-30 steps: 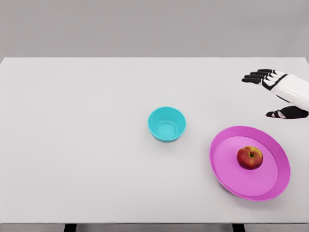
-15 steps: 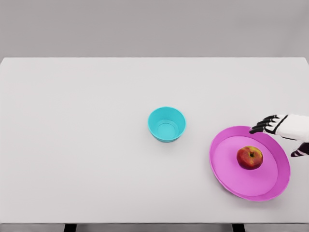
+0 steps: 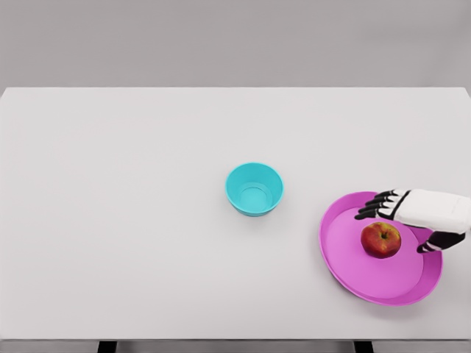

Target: Put the apple from the pink plate into the blue bowl with your right arm

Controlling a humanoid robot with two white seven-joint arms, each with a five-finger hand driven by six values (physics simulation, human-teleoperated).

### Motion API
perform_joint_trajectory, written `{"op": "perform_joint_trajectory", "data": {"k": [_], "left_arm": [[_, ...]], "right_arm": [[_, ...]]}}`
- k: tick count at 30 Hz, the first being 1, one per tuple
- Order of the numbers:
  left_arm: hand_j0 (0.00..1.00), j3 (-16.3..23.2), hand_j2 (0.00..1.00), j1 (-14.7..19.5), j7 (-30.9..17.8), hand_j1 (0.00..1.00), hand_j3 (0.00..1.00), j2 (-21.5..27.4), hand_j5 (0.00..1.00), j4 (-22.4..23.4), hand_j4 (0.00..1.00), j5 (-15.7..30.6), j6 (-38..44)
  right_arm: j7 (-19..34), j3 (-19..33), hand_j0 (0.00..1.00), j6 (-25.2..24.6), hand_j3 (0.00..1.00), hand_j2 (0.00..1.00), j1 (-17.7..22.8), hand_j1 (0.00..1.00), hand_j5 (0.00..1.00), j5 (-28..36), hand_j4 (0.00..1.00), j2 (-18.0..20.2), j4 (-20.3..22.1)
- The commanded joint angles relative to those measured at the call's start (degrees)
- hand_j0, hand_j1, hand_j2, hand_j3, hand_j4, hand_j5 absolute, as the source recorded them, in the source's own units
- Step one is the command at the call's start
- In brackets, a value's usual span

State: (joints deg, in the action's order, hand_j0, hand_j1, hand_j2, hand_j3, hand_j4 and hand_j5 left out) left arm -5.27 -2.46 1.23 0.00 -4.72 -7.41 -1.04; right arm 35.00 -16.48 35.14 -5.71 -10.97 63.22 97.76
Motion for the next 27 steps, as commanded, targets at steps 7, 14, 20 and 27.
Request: {"op": "perform_joint_trajectory", "data": {"k": [7, 14, 20, 27], "left_arm": [[1.00, 0.00, 1.00, 0.00, 0.00, 1.00, 1.00, 0.00, 1.00, -0.03, 1.00, 0.03, -0.01], [1.00, 0.00, 1.00, 0.00, 0.00, 1.00, 1.00, 0.00, 1.00, 0.06, 1.00, -0.06, -0.01], [1.00, 0.00, 1.00, 0.00, 0.00, 1.00, 1.00, 0.00, 1.00, -0.03, 1.00, -0.06, -0.01], [1.00, 0.00, 1.00, 0.00, 0.00, 1.00, 1.00, 0.00, 1.00, -0.03, 1.00, -0.06, -0.01]], "right_arm": [[0.00, -1.01, 1.00, -0.14, 1.00, 1.00, 0.09, 1.00, 1.00, -0.28, 1.00, -1.87, -0.73], [0.00, -1.10, 1.00, -0.14, 1.00, 1.00, 0.09, 1.00, 1.00, -0.28, 1.00, -3.19, -2.75], [0.00, -1.54, 1.00, -0.14, 1.00, 1.00, 0.09, 1.00, 1.00, -0.55, 1.00, -3.80, -2.32], [0.00, -2.77, 1.00, -0.14, 1.00, 1.00, 0.00, 1.00, 1.00, -0.55, 1.00, -3.89, -2.14]]}}
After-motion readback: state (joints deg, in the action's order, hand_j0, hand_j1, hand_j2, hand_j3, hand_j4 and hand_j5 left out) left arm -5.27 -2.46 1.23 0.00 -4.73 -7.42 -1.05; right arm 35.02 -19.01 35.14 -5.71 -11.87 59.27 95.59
